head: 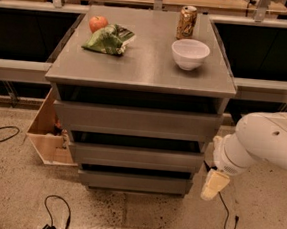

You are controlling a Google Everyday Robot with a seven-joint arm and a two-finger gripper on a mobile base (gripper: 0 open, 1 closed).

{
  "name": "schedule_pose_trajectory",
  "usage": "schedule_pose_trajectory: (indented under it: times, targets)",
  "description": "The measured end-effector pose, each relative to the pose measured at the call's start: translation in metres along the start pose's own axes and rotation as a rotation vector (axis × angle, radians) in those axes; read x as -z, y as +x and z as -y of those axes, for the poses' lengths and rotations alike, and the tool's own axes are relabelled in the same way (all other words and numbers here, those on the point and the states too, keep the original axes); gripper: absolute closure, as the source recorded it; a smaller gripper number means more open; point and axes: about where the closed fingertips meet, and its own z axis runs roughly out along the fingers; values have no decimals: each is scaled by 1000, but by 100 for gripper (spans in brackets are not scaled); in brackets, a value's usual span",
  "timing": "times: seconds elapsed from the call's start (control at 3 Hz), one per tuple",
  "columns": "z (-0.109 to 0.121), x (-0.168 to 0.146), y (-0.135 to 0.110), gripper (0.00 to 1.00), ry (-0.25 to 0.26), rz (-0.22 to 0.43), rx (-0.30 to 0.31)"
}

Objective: Open bottom drawer

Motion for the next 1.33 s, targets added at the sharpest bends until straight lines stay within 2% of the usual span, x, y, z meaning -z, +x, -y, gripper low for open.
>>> schedule_pose_trajectory:
  times: [0.33,0.67,1.0,1.33]
  targets:
    - [-9,-40,-4,0,-29,-17,21]
    - [-30,-99,0,0,-55,-33,40]
    - [-52,-173,6,0,-80,-53,59]
    - [-59,-253,15,0,-88,-88,86]
